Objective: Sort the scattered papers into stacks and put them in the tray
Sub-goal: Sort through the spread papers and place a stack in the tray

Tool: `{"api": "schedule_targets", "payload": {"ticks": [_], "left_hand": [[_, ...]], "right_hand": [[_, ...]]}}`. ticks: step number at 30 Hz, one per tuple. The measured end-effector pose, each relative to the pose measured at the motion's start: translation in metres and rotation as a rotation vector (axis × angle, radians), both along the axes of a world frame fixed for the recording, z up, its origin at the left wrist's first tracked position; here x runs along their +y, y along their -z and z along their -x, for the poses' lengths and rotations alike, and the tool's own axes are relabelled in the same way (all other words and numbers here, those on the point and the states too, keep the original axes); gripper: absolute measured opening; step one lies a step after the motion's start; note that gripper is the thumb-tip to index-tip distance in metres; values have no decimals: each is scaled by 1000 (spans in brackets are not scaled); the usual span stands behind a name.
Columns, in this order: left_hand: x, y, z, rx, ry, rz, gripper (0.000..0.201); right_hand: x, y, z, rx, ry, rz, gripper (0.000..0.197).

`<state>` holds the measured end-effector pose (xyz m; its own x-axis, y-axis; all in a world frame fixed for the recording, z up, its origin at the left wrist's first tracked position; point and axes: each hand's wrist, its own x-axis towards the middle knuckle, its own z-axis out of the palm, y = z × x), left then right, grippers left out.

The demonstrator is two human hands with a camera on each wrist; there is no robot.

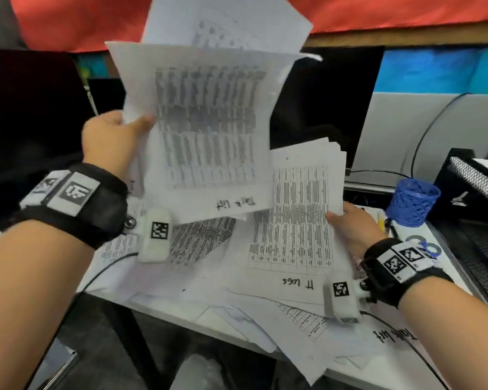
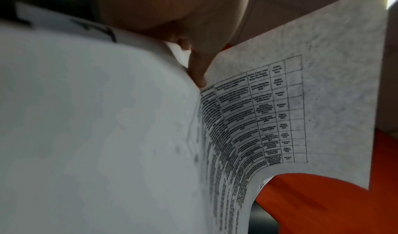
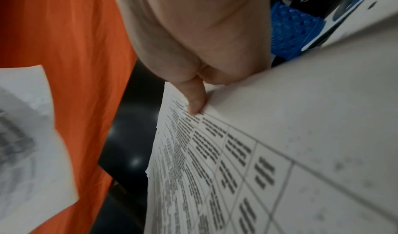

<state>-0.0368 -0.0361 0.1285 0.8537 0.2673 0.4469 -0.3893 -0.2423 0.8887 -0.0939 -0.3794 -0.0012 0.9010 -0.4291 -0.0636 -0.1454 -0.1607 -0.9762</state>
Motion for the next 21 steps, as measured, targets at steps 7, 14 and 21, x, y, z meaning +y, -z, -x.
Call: {"api": "schedule_targets", "payload": {"ticks": [7, 14, 21], "left_hand": [[-75, 57, 8, 290, 164, 7, 21], [-93, 88, 19, 461, 233, -130, 39], [-102, 94, 40, 159, 286, -58, 21]], "right_hand": [[12, -29, 12, -150, -156, -299, 24], [11, -27, 26, -155, -110, -257, 20], [26, -33, 36, -368, -11, 132, 36]]}}
